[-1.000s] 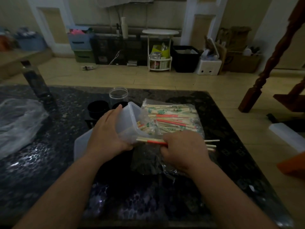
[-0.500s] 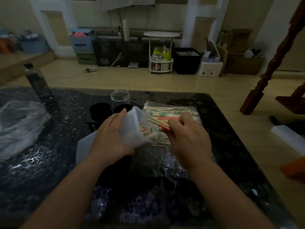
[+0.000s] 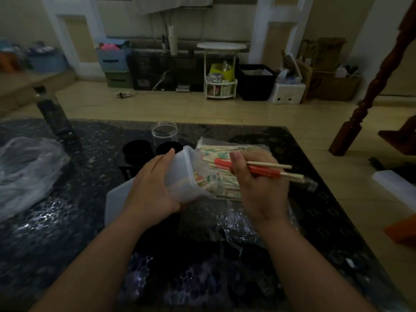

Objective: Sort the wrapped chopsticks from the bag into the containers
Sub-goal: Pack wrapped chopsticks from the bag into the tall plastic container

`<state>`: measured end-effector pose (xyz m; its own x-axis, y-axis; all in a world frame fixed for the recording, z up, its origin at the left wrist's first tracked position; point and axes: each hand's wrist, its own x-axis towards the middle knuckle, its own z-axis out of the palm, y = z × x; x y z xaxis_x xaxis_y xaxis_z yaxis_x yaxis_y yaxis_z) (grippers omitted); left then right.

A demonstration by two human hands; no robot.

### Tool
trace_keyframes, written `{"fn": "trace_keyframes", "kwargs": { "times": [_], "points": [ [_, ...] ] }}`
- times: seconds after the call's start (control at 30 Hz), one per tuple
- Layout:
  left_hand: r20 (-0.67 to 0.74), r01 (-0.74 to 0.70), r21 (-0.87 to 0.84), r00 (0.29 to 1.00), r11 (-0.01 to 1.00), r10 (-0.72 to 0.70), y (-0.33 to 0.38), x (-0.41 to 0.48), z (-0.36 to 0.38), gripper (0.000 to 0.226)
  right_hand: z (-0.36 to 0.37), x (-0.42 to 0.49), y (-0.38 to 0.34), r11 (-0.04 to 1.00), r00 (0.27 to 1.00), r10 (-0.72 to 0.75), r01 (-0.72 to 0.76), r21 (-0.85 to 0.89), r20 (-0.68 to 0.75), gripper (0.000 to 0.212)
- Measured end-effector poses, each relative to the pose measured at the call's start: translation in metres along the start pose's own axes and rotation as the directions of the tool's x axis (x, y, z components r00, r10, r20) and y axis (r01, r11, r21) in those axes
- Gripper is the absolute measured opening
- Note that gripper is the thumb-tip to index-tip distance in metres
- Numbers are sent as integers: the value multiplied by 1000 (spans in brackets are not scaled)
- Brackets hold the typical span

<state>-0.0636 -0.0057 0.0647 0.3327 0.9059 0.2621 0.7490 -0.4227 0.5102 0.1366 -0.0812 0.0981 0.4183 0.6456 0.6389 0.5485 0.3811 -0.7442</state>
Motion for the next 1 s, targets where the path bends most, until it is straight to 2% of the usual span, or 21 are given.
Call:
{"fn": "trace_keyframes", "kwargs": {
  "times": [0.07, 0.13, 0.27, 0.33, 0.4, 0.47, 0.53, 0.57, 0.63, 0.7, 0.77, 0.83, 0.9, 1.0],
  "points": [
    [-4, 3, 3, 1000, 1000, -3, 1, 0, 0, 126, 1, -2, -3, 982, 987, 161, -161, 96, 14, 25],
    [-11, 5, 8, 1000, 1000, -5, 0, 0, 1, 127, 2, -2, -6, 944, 964, 266, -261, 203, 6, 28],
    [-4, 13, 5, 1000, 1000, -13, 0, 0, 1, 128, 2, 1, -5, 885, 931, 366, -347, 311, -3, 28],
    [0, 9, 2, 1000, 1000, -9, 1, -1, 0, 129, 5, 1, 2, 858, 892, 435, -453, 243, 126, 15],
    [4, 4, 6, 1000, 1000, -4, 4, -1, -1, 130, 9, -1, 10, 811, 823, 501, -554, 188, 268, 15],
    [18, 11, 2, 1000, 1000, -11, 5, -2, -2, 130, 13, -1, 15, 714, 770, 575, -637, 291, 275, 14],
    [25, 16, -3, 1000, 1000, -16, 7, -2, -3, 130, 12, 2, 16, 647, 751, 620, -653, 393, 227, 12],
    [24, 18, -3, 1000, 1000, -18, 7, -2, -3, 130, 11, 3, 18, 659, 755, 617, -650, 378, 223, 13],
    [25, 20, -1, 1000, 1000, -19, 8, -2, -3, 130, 13, 1, 21, 713, 758, 564, -647, 268, 328, 15],
    [21, 11, 1, 1000, 1000, -11, 9, -3, -2, 128, 16, -5, 23, 752, 723, 524, -641, 155, 450, 13],
    [23, 8, -2, 1000, 1000, -8, 10, -3, -1, 126, 18, -8, 25, 748, 738, 549, -643, 164, 391, 19],
    [31, 12, -4, 999, 1000, -12, 11, -4, -2, 126, 17, -5, 26, 719, 768, 579, -639, 274, 272, 18],
    [35, 20, -3, 999, 1000, -20, 11, -4, -2, 128, 14, -4, 27, 752, 803, 560, -595, 282, 203, 16],
    [39, 33, 0, 999, 999, -33, 10, -3, -2, 130, 14, -5, 27, 818, 824, 501, -551, 164, 264, 18]
  ]
}}
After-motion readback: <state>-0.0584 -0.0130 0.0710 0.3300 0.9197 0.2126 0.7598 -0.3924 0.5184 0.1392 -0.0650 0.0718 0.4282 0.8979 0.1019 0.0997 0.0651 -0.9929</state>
